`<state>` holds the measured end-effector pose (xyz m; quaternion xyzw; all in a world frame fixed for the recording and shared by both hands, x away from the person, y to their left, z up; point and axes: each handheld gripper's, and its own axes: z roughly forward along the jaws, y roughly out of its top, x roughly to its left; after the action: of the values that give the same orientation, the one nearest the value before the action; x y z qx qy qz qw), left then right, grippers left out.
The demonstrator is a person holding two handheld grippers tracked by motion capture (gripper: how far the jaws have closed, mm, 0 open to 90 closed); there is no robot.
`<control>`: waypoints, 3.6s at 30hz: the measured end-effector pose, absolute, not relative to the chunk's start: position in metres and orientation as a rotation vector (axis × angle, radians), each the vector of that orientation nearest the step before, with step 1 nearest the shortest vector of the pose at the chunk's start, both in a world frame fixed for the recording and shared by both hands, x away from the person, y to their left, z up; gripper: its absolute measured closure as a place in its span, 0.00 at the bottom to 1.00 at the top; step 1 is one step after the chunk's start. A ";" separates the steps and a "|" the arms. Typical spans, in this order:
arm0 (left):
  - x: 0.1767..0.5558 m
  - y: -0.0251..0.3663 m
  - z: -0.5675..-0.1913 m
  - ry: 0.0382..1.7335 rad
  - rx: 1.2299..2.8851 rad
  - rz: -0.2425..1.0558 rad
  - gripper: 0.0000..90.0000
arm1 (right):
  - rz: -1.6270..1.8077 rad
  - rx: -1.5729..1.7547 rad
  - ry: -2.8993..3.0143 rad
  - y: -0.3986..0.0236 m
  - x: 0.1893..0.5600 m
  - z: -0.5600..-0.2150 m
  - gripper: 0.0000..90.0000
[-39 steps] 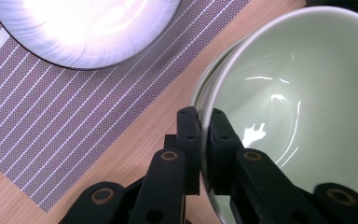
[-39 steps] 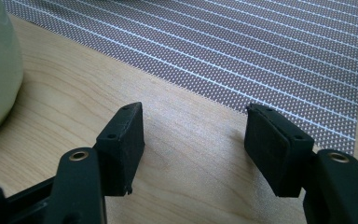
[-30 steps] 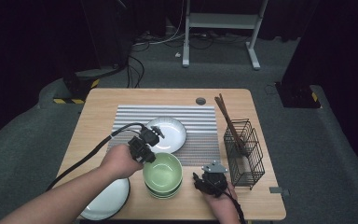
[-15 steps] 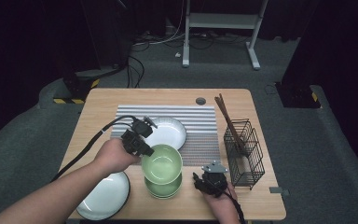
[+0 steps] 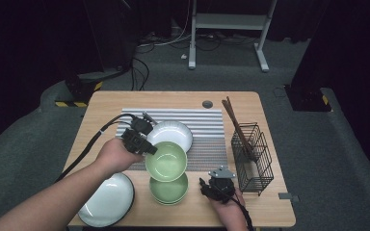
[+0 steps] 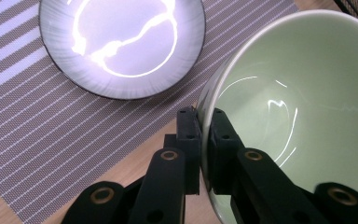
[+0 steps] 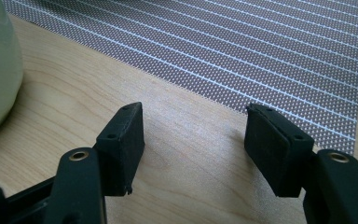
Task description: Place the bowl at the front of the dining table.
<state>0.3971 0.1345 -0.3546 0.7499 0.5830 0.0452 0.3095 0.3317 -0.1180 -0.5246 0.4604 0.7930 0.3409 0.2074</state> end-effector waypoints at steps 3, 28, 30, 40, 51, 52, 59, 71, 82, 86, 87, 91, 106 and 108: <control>0.400 0.135 -0.356 1.563 1.937 0.116 0.95 | 0.947 1.282 2.208 -0.118 0.332 -0.525 0.41; 0.428 0.148 -0.368 1.608 1.807 0.131 0.95 | 0.948 1.281 2.208 -0.118 0.332 -0.525 0.41; 0.430 0.149 -0.369 1.610 1.803 0.129 0.95 | 0.948 1.281 2.208 -0.118 0.332 -0.525 0.41; 0.444 0.154 -0.374 1.642 1.743 0.126 0.95 | 0.948 1.281 2.208 -0.118 0.332 -0.525 0.41; 0.455 0.158 -0.379 1.663 1.707 0.142 0.95 | 0.949 1.282 2.207 -0.118 0.332 -0.525 0.42; 0.456 0.159 -0.380 1.664 1.706 0.143 0.95 | 0.947 1.283 2.207 -0.118 0.332 -0.525 0.42; 0.465 0.163 -0.384 1.689 1.671 0.150 0.94 | 0.949 1.282 2.207 -0.118 0.332 -0.525 0.42; 0.480 0.164 -0.392 1.729 1.617 0.163 0.94 | 0.949 1.283 2.207 -0.118 0.332 -0.525 0.42; 0.490 0.165 -0.396 1.753 1.594 0.179 0.94 | 0.947 1.283 2.205 -0.118 0.332 -0.525 0.42; 0.493 0.165 -0.398 1.762 1.589 0.178 0.94 | 0.947 1.283 2.206 -0.118 0.332 -0.525 0.42; 0.494 0.164 -0.398 1.767 1.570 0.178 0.94 | 0.947 1.284 2.206 -0.118 0.332 -0.525 0.42; 0.498 0.163 -0.400 1.775 1.576 0.173 0.94 | 0.947 1.284 2.204 -0.118 0.332 -0.525 0.42; 0.512 0.163 -0.403 1.822 1.530 0.205 0.94 | 0.946 1.284 2.205 -0.118 0.332 -0.525 0.42; 0.513 0.163 -0.404 1.820 1.526 0.196 0.94 | 0.946 1.284 2.205 -0.118 0.332 -0.525 0.42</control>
<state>0.5126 0.1634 -0.4035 0.5949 0.7095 0.0765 0.3700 0.3323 -0.1180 -0.5246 0.4614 0.7926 0.3398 0.2086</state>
